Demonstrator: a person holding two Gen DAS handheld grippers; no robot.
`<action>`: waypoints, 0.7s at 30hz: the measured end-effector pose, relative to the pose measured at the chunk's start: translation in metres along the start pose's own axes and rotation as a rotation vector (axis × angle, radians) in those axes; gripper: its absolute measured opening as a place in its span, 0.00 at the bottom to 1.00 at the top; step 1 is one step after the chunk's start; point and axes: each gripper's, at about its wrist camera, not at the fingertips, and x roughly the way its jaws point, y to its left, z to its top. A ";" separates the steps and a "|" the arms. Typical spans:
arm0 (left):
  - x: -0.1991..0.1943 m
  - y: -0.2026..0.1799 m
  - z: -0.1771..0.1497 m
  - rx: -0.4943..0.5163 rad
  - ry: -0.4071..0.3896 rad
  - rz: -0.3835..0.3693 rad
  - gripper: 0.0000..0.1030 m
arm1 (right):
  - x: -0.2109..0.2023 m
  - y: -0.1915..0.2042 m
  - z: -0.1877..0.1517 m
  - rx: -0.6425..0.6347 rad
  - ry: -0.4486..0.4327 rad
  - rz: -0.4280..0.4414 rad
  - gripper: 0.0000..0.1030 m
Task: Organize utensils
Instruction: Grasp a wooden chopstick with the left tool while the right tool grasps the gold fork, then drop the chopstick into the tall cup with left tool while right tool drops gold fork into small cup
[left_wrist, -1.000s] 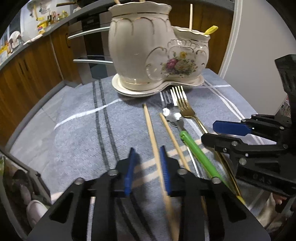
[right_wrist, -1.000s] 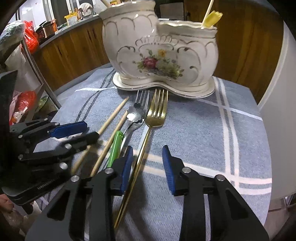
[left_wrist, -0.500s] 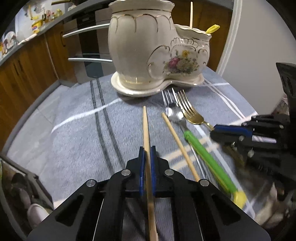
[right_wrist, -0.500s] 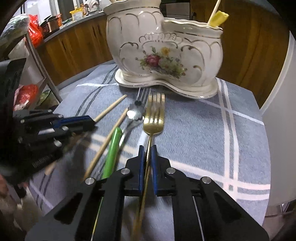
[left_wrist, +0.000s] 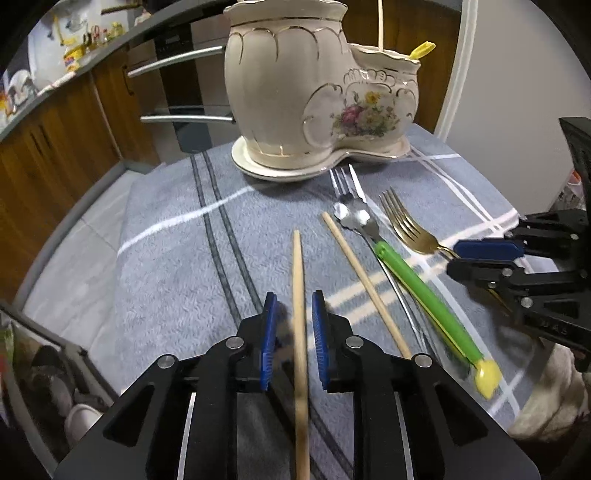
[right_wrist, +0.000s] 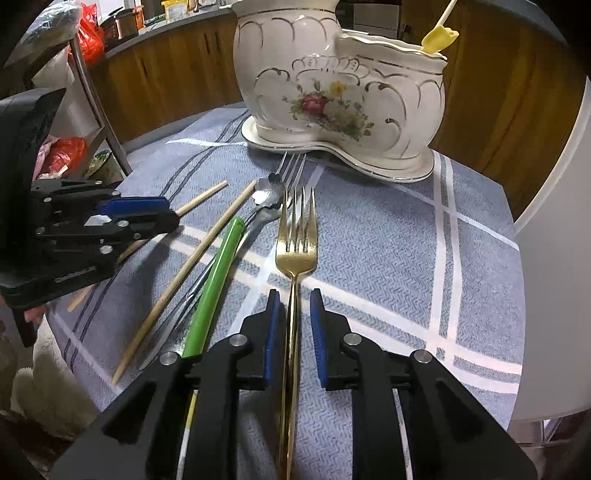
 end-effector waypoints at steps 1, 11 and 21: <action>0.000 0.001 0.000 0.003 -0.006 0.001 0.16 | -0.001 -0.003 -0.002 0.002 -0.002 0.003 0.05; -0.029 0.022 -0.002 -0.041 -0.129 -0.077 0.06 | -0.048 -0.017 -0.002 0.016 -0.194 0.042 0.05; -0.093 0.039 0.026 -0.086 -0.453 -0.100 0.06 | -0.100 -0.019 0.022 0.033 -0.490 0.007 0.05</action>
